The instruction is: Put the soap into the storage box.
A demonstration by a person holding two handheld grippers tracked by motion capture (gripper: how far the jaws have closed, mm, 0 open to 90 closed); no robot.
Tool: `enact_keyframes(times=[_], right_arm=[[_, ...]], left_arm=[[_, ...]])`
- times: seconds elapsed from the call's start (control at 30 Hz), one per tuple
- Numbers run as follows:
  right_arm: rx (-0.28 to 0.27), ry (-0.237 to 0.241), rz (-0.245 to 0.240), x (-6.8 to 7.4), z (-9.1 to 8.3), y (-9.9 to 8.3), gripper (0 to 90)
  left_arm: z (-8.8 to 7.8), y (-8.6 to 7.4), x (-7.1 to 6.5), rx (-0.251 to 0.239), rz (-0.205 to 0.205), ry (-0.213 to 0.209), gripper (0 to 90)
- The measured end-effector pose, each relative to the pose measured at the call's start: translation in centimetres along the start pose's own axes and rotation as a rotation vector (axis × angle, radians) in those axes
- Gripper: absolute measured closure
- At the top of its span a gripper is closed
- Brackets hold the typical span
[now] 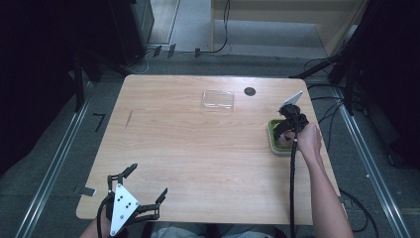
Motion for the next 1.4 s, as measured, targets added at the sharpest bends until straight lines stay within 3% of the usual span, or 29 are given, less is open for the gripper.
enact_keyframes(times=[1.13,1.27,1.4], right_arm=[[-0.003,0.019,0.028,-0.1,0.07,0.03,32.4],[-0.022,0.022,0.025,-0.08,-0.62,0.09,22.1],[-0.018,0.006,0.02,0.02,-0.86,0.0,21.2]], left_arm=[[0.01,0.02,-0.03,0.0,0.002,0.0,0.0],[0.02,0.01,-0.04,0.001,0.002,0.0,0.0],[0.03,0.04,-0.08,0.0,0.001,-0.001,0.0]])
Point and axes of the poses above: each handheld gripper's, and its own axes: z roughly forward along the jaws, y roughly out of its top, x roughly to its left, the point moved 10 cm from there along z, roughly forward along the jaws, and after that the axes turned 7 degrees about x, right-handed, at the moved point
